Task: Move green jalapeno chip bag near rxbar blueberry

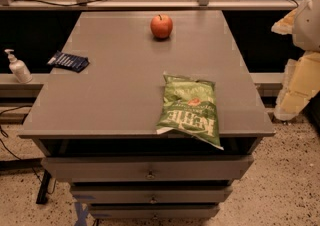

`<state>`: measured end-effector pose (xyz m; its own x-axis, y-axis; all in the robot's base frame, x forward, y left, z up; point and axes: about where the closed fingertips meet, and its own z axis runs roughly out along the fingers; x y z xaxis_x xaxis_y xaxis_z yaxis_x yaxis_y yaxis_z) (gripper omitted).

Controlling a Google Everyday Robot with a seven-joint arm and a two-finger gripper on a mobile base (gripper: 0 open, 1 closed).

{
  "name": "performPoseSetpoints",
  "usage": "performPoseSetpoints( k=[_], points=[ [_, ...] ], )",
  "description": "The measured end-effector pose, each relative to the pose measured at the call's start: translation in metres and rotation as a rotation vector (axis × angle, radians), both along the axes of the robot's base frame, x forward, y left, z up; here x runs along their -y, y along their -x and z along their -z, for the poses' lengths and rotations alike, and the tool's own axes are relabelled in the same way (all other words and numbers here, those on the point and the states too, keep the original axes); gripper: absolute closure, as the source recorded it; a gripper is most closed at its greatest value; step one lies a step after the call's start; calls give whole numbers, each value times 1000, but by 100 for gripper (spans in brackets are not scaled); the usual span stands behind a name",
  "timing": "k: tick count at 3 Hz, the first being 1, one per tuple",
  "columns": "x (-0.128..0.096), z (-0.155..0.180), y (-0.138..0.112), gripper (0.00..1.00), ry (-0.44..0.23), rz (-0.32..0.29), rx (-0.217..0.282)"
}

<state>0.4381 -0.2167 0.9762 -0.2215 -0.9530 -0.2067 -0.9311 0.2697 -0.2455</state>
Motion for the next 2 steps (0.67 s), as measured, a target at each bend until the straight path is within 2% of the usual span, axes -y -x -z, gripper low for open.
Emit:
performPoseSetpoints(
  k=[1,2],
  points=[
    [0,0,0,0,0,0,0],
    [-3,3,-3,0,-33,4,5]
  ],
)
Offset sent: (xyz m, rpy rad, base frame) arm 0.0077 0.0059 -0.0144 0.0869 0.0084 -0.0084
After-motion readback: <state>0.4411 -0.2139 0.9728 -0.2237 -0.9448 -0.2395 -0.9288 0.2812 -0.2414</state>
